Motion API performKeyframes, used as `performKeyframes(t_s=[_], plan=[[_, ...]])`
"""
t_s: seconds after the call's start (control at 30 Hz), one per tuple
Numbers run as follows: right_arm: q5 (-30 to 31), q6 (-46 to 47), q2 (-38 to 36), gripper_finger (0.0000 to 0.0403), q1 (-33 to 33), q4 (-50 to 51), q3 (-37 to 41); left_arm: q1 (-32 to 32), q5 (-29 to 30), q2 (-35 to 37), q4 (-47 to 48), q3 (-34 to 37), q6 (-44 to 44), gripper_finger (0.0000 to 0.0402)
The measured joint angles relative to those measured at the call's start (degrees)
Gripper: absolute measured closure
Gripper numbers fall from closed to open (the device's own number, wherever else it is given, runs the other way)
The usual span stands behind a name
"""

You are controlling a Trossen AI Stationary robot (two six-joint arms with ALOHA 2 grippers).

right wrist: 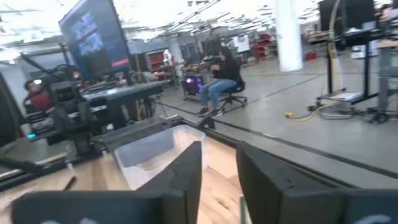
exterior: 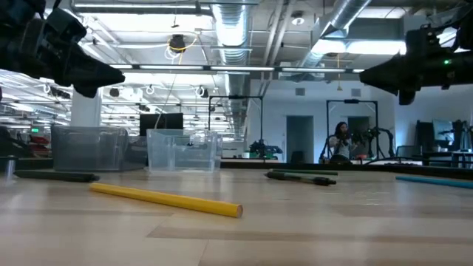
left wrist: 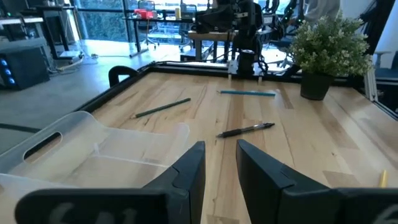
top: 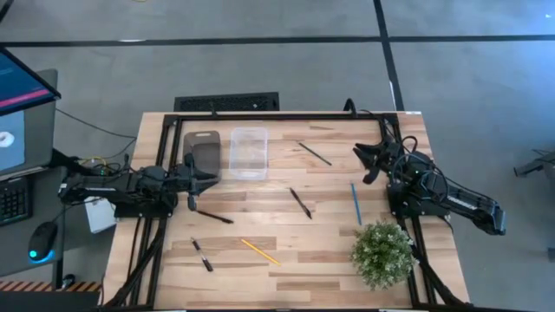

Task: Sort pens & pencils
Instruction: Put the green pencil into the transparent bin

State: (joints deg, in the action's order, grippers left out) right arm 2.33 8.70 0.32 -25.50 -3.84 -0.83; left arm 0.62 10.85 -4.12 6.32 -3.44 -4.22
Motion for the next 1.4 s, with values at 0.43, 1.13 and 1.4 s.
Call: performKeyframes(t_s=[0.43, 1.13, 1.4], plan=[[-5.6, 0.8, 3.8, 0.0161, 0.0, 3.9, -10.4, 0.0, 0.3, 0.0, -1.6, 0.2, -3.7, 0.0319], [-2.3, -2.7, 69.7, 0.0159, -0.2, 47.0, -60.1, 0.0, 3.1, 0.0, -6.7, 0.1, -7.6, 0.0319], [-2.9, -5.7, 85.3, 0.0158, -1.2, 46.9, -63.5, 0.0, 3.1, 0.0, -6.5, 0.1, -7.6, 0.0319]])
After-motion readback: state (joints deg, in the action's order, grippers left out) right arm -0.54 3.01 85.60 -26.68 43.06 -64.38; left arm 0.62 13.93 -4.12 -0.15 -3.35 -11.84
